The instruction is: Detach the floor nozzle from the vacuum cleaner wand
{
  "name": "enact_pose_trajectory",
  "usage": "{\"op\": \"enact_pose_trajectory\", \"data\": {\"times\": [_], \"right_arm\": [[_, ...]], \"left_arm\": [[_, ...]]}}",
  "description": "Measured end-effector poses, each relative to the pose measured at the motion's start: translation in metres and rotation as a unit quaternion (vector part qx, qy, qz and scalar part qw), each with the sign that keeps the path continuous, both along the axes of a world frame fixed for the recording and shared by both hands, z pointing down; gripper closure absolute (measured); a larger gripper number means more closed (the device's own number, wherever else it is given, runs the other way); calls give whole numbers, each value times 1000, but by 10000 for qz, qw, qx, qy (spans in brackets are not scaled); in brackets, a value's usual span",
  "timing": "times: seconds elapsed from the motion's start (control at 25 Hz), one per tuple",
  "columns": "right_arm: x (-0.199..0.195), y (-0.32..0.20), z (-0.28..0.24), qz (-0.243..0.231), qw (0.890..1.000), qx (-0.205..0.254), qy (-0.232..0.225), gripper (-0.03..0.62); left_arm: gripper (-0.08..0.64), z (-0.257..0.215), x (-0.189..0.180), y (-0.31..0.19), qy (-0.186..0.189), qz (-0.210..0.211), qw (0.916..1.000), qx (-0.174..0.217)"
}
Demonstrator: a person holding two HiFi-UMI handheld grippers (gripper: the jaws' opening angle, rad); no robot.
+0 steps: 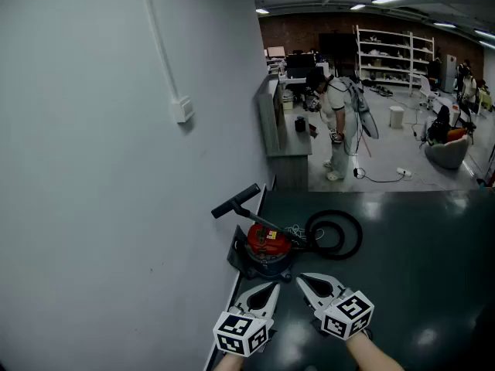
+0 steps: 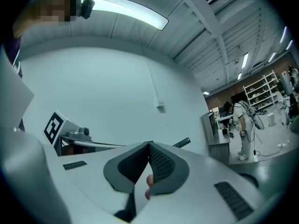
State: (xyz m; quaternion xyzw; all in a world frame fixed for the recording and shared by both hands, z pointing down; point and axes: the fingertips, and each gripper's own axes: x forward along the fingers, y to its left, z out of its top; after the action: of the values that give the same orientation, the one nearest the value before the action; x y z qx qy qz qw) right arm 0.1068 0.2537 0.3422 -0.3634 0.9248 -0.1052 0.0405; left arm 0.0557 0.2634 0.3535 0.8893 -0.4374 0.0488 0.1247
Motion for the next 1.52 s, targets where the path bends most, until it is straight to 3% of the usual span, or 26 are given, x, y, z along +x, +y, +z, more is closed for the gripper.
{"op": "enact_pose_trajectory", "data": {"times": [0.28, 0.56, 1.52], "right_arm": [[33, -5, 4, -133, 9999, 38, -9, 575], [41, -20, 16, -351, 9993, -73, -114, 575], [-41, -179, 60, -657, 9967, -469, 125, 575]], "left_arm": [[555, 4, 29, -6, -32, -208, 9998, -7], [555, 16, 31, -17, -114, -431, 9989, -117], [555, 58, -54, -184, 36, -712, 9960, -531]]}}
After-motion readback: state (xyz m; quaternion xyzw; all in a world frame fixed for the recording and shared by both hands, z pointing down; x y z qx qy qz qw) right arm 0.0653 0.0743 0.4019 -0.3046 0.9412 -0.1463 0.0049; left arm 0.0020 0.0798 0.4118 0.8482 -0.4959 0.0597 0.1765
